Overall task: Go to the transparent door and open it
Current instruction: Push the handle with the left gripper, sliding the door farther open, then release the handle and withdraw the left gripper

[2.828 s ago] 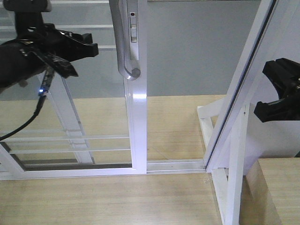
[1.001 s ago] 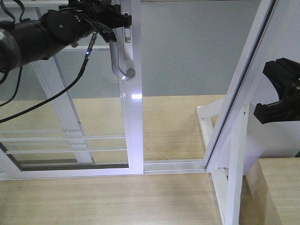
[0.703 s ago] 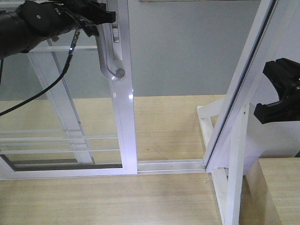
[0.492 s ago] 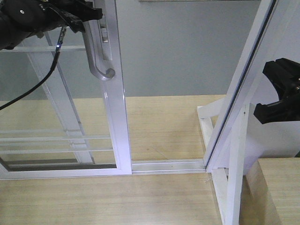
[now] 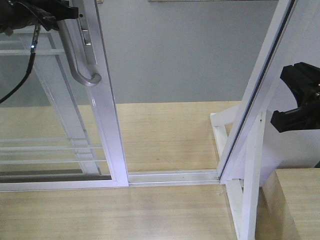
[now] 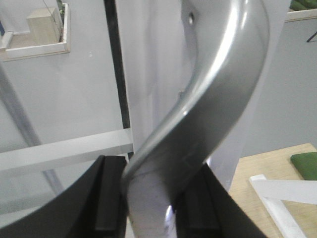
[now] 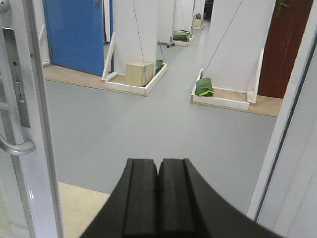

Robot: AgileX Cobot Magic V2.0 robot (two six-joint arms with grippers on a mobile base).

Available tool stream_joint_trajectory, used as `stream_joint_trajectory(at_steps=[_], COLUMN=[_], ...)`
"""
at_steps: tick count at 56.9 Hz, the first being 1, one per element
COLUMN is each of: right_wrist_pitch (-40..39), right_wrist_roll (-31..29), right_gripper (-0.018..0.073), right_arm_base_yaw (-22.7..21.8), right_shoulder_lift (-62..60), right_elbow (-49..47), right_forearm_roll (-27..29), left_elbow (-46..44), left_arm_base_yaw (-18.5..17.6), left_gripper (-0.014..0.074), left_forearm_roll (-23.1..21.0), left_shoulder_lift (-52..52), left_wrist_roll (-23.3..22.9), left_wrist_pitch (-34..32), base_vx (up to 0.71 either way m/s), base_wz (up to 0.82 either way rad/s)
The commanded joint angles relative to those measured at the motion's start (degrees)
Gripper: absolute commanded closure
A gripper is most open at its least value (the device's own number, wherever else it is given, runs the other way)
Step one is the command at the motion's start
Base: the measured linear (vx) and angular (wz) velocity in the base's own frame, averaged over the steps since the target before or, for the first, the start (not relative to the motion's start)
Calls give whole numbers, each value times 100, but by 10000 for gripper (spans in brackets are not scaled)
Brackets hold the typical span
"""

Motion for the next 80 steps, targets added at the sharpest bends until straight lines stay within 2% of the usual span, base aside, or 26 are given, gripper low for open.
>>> stream_joint_trajectory(at_steps=[1, 18, 27, 38, 49, 56, 70, 80], right_wrist_pitch=[-404, -391, -322, -264, -272, -272, -229, 43], right_wrist_roll=[-21, -21, -21, -21, -21, -21, -55, -174], right_gripper=[564, 564, 564, 564, 564, 564, 564, 564], right_arm_base_yaw=[-11, -11, -11, -11, -11, -11, -11, -11], right_shoulder_lift=[-49, -49, -49, -49, -49, -49, -121, -611], right_elbow=[-177, -177, -177, -177, -177, -177, -177, -177], right_forearm_roll=[-16, -16, -16, -16, -16, -16, -22, -130], left_elbow=[-410, -410, -388, 30, 1059, 1813, 3280, 4226], left_arm_base_yaw=[200, 616, 871, 939, 926, 878, 544, 507], left_gripper=[599, 599, 599, 599, 599, 599, 596, 596], left_forearm_roll=[-146, -146, -146, -146, -145, -131, -183, -305], left_shoulder_lift=[-704, -981, -1144, -1504, -2239, -2902, -4721, -6186], left_wrist_roll=[-8, 17, 12, -5, -24, 161, 61, -60], left_wrist_pitch=[-1686, -1536, -1242, -1077, -839, -446, 258, 751], base_vx=[0, 0, 0, 0, 0, 0, 0, 0], base_wz=[0, 0, 0, 0, 0, 0, 0, 0])
